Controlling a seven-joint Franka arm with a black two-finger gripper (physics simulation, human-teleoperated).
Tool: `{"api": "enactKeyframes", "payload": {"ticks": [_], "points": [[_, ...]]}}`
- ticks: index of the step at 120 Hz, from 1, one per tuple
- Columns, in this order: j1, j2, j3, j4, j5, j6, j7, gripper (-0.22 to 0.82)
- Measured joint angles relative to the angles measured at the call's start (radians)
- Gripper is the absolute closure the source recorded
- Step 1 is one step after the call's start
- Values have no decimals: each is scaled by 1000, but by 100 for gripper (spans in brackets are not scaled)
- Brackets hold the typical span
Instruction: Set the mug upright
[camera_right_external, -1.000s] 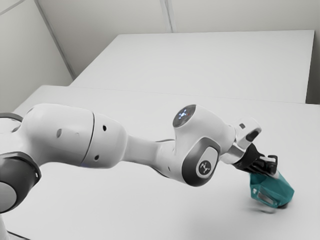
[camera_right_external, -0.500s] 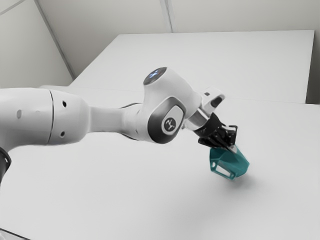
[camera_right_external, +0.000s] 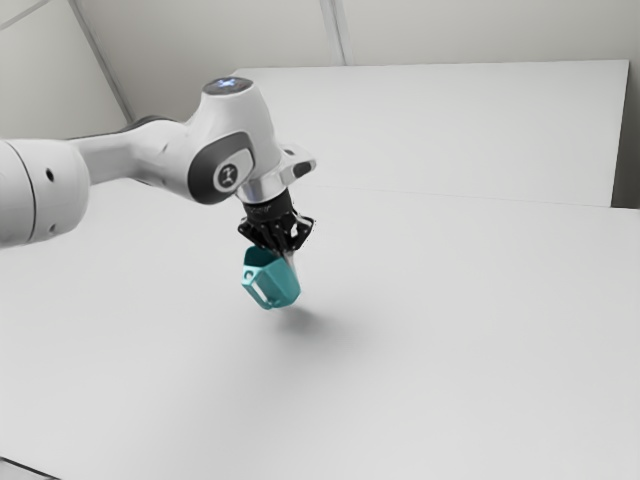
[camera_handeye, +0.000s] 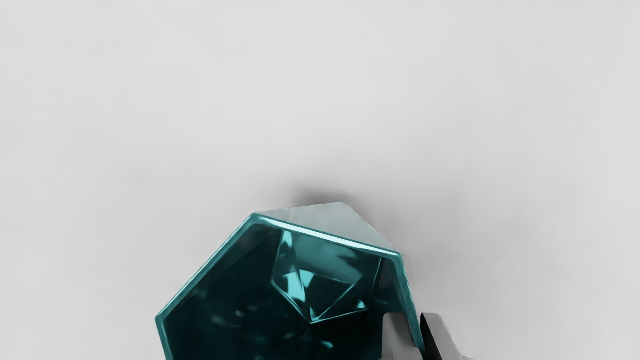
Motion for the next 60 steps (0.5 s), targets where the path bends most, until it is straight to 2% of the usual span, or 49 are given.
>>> {"api": "enactKeyframes", "payload": {"ticks": [16,60], "points": [[53,31,4,11,57,-2,-7,79],[47,105,19,17,87,13,-21,79]]}}
